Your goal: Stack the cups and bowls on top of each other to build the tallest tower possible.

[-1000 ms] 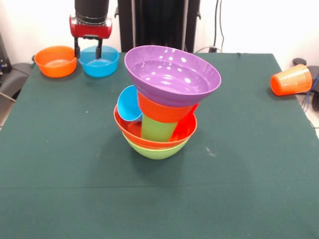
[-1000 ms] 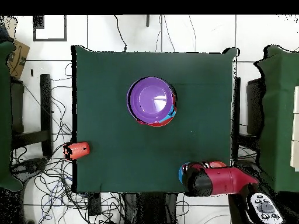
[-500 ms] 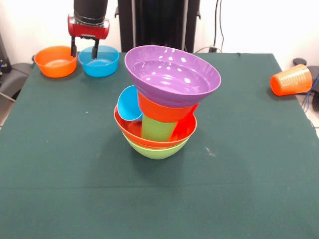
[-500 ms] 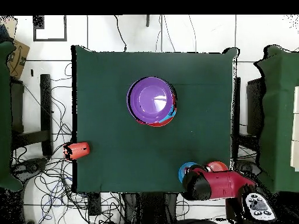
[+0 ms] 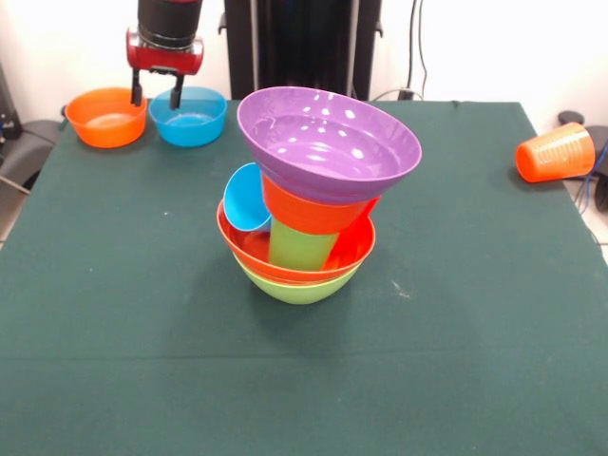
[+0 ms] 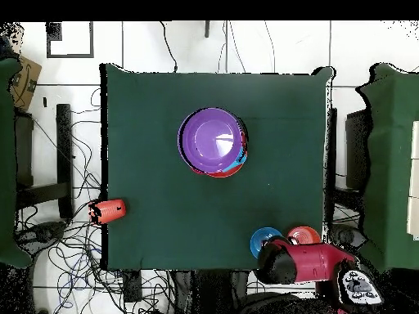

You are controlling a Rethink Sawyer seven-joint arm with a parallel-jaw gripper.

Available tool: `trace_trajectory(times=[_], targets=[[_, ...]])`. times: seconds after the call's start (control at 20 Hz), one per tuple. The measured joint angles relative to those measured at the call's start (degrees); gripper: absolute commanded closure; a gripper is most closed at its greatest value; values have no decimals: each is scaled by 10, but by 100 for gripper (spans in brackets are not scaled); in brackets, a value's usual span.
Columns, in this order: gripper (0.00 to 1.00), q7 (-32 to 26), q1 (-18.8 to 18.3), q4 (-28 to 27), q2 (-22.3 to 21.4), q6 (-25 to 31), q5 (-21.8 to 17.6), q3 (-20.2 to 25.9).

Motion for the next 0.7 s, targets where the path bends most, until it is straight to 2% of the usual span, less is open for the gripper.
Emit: trace_trajectory(times=[0.7], targets=[[0, 0, 26, -26, 43, -26, 1, -34]])
